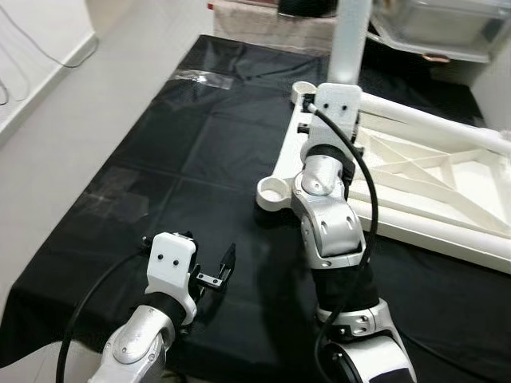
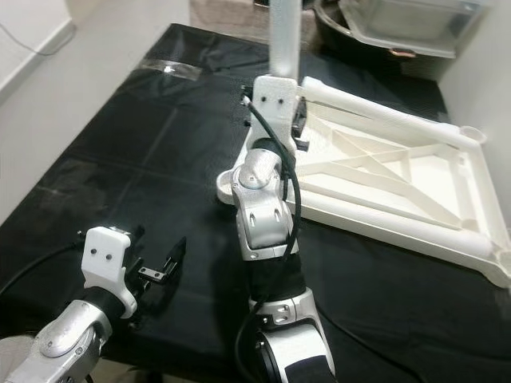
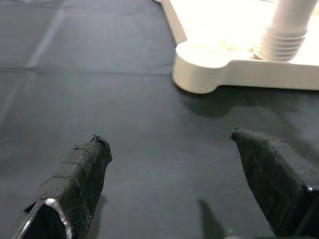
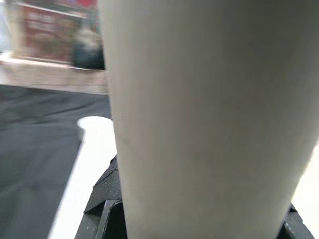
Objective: Building children table
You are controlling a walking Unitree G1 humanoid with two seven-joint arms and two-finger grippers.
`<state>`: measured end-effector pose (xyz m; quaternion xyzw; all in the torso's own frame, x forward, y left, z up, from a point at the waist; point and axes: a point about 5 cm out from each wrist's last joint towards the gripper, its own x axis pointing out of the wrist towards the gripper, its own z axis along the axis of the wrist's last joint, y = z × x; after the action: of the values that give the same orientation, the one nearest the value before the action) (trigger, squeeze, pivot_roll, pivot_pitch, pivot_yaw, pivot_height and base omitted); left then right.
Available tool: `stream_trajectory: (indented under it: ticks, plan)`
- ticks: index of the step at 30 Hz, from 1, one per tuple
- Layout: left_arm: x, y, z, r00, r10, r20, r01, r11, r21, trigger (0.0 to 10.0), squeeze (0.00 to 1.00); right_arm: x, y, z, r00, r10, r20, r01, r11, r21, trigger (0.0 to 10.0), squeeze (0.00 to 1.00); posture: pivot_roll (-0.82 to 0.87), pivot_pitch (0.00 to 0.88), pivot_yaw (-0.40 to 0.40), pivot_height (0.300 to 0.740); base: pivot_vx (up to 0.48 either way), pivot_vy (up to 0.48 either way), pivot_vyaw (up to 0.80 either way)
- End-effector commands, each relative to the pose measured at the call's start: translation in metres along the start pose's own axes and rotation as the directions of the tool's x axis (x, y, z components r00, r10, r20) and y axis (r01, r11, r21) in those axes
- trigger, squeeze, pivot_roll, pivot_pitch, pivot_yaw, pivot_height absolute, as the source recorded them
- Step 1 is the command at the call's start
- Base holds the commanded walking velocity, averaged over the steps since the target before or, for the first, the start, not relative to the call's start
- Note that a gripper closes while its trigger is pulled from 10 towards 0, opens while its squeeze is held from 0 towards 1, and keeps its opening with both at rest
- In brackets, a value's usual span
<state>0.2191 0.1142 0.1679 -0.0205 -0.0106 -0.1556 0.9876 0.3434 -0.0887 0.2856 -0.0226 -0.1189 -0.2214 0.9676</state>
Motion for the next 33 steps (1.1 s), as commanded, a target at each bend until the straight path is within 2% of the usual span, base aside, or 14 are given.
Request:
stream_trajectory:
  ticks: [1,4,5,6,7,8,9,10,11,13,17,22,29,33]
  plan:
    - [-0.002,-0.002,-0.005,1.000,-0.008,-0.018,0.007,1.000,-0.012,10.0,0.00,-0.034,0.029,-0.019,0.977,0.089,-0.191,-0.062,0.987,0.147,10.0,0.00,0.08,0.222,-0.109,0.740,0.000,0.000,0.00]
    - [-0.002,-0.001,-0.006,1.000,-0.006,-0.019,0.005,1.000,-0.011,10.0,0.00,-0.033,0.033,-0.005,0.980,0.149,-0.134,-0.116,0.967,0.227,10.0,0.00,0.09,0.221,-0.111,0.740,0.000,0.000,0.00]
    - [-0.001,-0.001,-0.006,1.000,-0.005,-0.019,0.005,1.000,-0.011,10.0,0.00,-0.030,0.034,0.011,0.981,0.194,-0.026,-0.180,0.947,0.265,10.0,0.00,0.09,0.221,-0.111,0.740,0.000,0.000,0.00]
    - [-0.001,-0.001,-0.006,1.000,-0.005,-0.019,0.005,1.000,-0.011,10.0,0.00,-0.030,0.034,0.011,0.981,0.194,-0.026,-0.180,0.947,0.265,10.0,0.00,0.09,0.221,-0.111,0.740,0.000,0.000,0.00]
    - [-0.002,-0.001,-0.006,1.000,-0.004,-0.020,0.004,1.000,-0.010,10.0,0.00,-0.026,0.034,0.028,0.963,0.248,0.103,-0.267,0.921,0.284,10.0,0.00,0.09,0.221,-0.111,0.740,0.000,0.000,0.00]
    - [-0.002,-0.001,-0.006,1.000,-0.004,-0.020,0.004,1.000,-0.010,10.0,0.00,-0.026,0.034,0.028,0.963,0.248,0.103,-0.267,0.921,0.284,10.0,0.00,0.09,0.221,-0.111,0.740,0.000,0.000,0.00]
    - [-0.001,-0.002,-0.006,1.000,-0.004,-0.020,0.004,1.000,-0.011,10.0,0.00,-0.019,0.031,0.048,0.919,0.300,0.257,-0.371,0.878,0.302,10.0,0.00,0.08,0.219,-0.111,0.740,0.000,0.000,0.00]
    - [-0.001,-0.002,-0.006,1.000,-0.004,-0.020,0.004,1.000,-0.011,10.0,0.00,-0.019,0.031,0.048,0.919,0.300,0.257,-0.371,0.878,0.302,10.0,0.00,0.08,0.219,-0.111,0.740,0.000,0.000,0.00]
    - [-0.001,-0.002,-0.007,1.000,-0.005,-0.021,0.004,1.000,-0.012,10.0,0.00,-0.008,0.026,0.064,0.871,0.314,0.378,-0.430,0.858,0.279,10.0,0.00,0.08,0.219,-0.111,0.740,0.000,0.000,0.00]
    - [-0.001,-0.003,-0.007,1.000,-0.007,-0.021,0.007,1.000,-0.014,10.0,0.00,0.011,0.016,0.078,0.818,0.312,0.483,-0.471,0.845,0.251,10.0,0.00,0.09,0.216,-0.111,0.740,0.000,0.000,0.00]
    - [-0.002,-0.004,-0.008,1.000,-0.008,-0.022,0.008,1.000,-0.014,10.0,0.00,0.027,0.011,0.078,0.799,0.316,0.512,-0.471,0.858,0.205,10.0,0.00,0.09,0.216,-0.110,0.740,0.000,0.000,0.00]
    - [-0.006,-0.005,-0.006,1.000,-0.010,-0.022,0.010,1.000,-0.015,10.0,0.00,0.046,0.013,0.065,0.796,0.297,0.528,-0.362,0.932,0.021,10.0,0.00,0.10,0.229,-0.110,0.740,0.000,0.000,0.00]
    - [-0.010,-0.007,-0.005,1.000,-0.017,-0.026,0.017,1.000,-0.016,10.0,0.00,0.055,0.019,0.048,0.814,0.314,0.488,-0.362,0.932,0.004,10.0,0.00,0.11,0.234,-0.108,0.740,0.000,0.000,0.00]
    - [-0.017,-0.010,-0.002,0.999,-0.021,-0.034,0.021,1.000,-0.021,10.0,0.00,0.060,0.028,0.032,0.848,0.328,0.416,-0.370,0.929,0.023,10.0,0.00,0.12,0.270,-0.117,0.740,0.000,0.000,0.00]
